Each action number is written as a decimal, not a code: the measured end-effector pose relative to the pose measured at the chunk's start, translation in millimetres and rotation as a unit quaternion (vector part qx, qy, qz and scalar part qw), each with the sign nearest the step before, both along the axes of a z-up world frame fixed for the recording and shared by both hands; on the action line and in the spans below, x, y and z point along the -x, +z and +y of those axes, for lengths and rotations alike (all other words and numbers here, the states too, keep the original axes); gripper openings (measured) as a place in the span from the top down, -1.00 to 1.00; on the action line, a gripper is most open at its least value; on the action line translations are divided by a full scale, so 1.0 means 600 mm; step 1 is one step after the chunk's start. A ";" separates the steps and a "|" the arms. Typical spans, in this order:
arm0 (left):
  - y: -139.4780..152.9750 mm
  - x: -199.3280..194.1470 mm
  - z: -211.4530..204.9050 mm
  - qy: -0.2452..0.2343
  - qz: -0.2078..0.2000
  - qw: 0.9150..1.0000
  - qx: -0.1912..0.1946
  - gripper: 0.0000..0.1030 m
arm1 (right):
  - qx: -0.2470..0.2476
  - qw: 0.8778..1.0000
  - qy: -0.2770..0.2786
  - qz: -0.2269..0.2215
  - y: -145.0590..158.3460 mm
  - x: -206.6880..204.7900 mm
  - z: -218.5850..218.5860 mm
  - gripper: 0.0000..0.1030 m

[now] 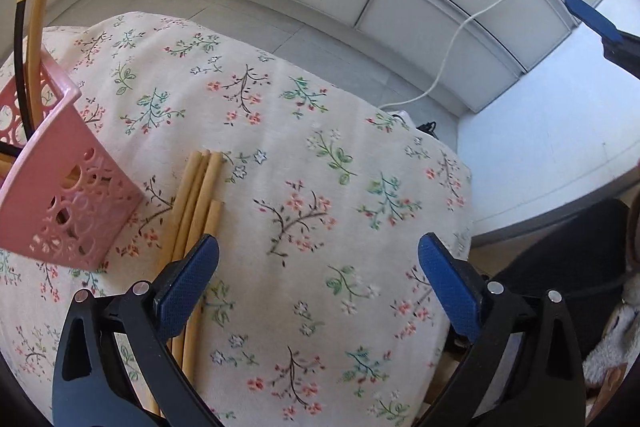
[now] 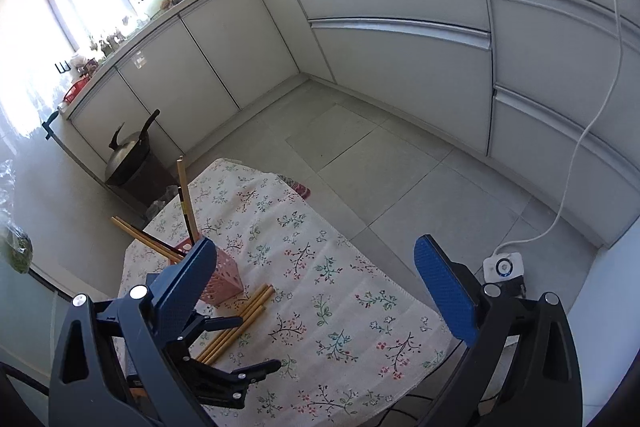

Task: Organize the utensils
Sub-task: 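Lower the left tool toward the pile of bamboo chopsticks, then close the left tool on a bamboo chopstick while the right tool grasps another, then carry both bamboo chopsticks into the pink basket and open both tools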

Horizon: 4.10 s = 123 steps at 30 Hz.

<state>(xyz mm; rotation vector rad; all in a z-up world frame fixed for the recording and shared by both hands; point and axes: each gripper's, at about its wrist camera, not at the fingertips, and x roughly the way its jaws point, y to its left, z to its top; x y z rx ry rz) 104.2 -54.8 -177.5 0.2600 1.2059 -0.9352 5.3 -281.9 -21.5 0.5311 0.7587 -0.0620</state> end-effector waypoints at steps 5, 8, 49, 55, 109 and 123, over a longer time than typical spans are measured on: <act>-0.018 -0.012 -0.019 -0.002 -0.017 0.999 -0.032 -0.81 | -0.013 1.000 -0.001 0.014 -0.010 -0.005 -0.004 -0.87; -0.009 -0.026 -0.017 0.018 -0.030 0.999 -0.028 -0.75 | -0.021 1.000 -0.002 0.022 -0.015 -0.007 -0.009 -0.87; -0.032 -0.006 -0.040 -0.035 -0.021 0.996 -0.081 -0.27 | -0.036 0.998 0.002 0.047 -0.030 -0.014 -0.014 -0.87; -0.052 0.008 -0.051 -0.041 -0.055 0.989 -0.132 -0.20 | -0.035 0.998 -0.002 0.055 -0.036 -0.017 -0.015 -0.87; 0.341 0.230 0.289 0.212 -0.301 0.921 0.128 0.87 | -0.162 0.932 -0.035 0.323 -0.330 -0.182 0.198 0.71; 0.352 0.221 0.316 0.270 -0.302 0.900 0.164 0.87 | -0.110 0.972 0.019 0.206 -0.237 -0.137 0.203 0.85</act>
